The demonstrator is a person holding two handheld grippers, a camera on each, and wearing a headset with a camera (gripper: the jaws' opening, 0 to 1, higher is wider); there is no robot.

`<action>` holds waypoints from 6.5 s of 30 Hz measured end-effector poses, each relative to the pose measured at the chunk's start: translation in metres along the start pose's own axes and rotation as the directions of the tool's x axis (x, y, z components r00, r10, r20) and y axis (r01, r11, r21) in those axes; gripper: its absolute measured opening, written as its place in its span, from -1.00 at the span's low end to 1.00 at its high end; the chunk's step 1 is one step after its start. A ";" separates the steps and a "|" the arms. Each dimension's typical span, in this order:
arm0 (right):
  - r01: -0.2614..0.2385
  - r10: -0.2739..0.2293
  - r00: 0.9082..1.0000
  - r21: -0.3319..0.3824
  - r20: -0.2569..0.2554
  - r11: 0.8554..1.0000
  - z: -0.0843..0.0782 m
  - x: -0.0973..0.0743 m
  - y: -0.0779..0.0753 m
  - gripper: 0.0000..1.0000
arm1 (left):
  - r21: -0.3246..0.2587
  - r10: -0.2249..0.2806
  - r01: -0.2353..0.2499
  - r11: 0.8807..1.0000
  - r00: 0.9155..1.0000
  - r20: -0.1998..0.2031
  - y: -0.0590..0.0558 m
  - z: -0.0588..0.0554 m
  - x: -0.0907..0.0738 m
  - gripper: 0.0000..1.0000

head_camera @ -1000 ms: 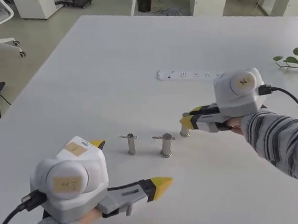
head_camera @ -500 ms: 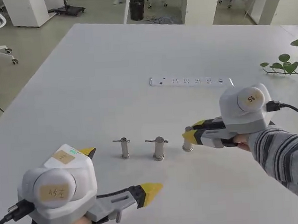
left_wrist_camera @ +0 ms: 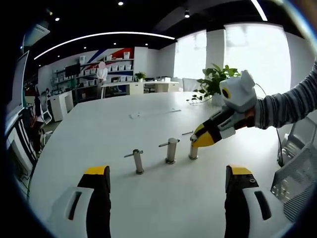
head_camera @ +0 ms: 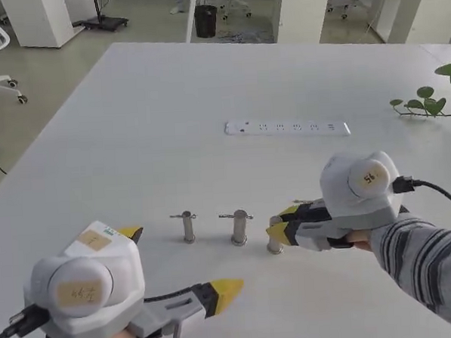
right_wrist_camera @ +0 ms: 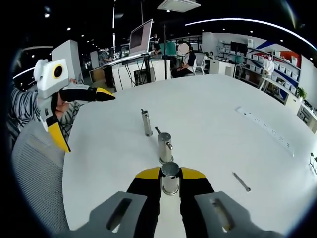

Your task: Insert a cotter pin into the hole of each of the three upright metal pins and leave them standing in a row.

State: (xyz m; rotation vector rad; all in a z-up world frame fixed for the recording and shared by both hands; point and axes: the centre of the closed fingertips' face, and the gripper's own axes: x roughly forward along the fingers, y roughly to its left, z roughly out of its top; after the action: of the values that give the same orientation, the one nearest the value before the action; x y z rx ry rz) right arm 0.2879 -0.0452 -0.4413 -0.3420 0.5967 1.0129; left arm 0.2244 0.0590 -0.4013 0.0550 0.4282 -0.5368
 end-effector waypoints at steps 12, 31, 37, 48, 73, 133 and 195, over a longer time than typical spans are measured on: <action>-0.032 0.032 0.999 -0.029 0.002 0.999 -0.002 0.003 0.017 -0.84 | 0.005 -0.007 0.007 1.000 1.000 -0.001 -0.002 0.001 0.000 0.90; -0.137 0.137 0.991 -0.114 -0.008 0.984 -0.003 0.003 0.031 -0.83 | 0.012 -0.018 0.019 1.000 1.000 -0.009 -0.006 -0.001 -0.002 0.89; -0.156 0.156 0.988 -0.088 0.001 0.984 -0.002 0.004 0.032 -0.82 | 0.011 -0.019 0.019 1.000 1.000 -0.015 -0.007 -0.001 -0.002 0.89; -0.163 0.163 0.987 -0.048 0.010 0.985 -0.007 -0.009 0.029 -0.50 | 0.009 -0.015 0.015 1.000 1.000 -0.012 -0.006 0.000 -0.002 0.92; -0.046 0.032 0.977 -0.061 -0.211 0.997 -0.023 -0.042 -0.063 -0.56 | 0.009 -0.013 0.013 1.000 1.000 -0.028 0.000 -0.004 0.001 0.90; -0.075 -0.054 0.922 -0.313 -0.383 0.947 -0.043 -0.003 -0.127 -1.00 | -0.009 -0.061 0.061 0.998 0.998 -0.035 0.004 0.003 0.012 0.49; -0.151 0.141 0.988 -0.667 -0.070 0.730 0.054 -0.032 0.029 -1.00 | -0.307 -0.346 0.333 0.891 0.938 0.014 -0.050 0.061 0.056 -0.95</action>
State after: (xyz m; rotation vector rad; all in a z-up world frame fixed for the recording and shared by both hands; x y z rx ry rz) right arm 0.2666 -0.0240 -0.3789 -0.9591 0.2447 1.3681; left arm 0.2659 -0.0213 -0.3655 -0.3146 0.5619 -0.8101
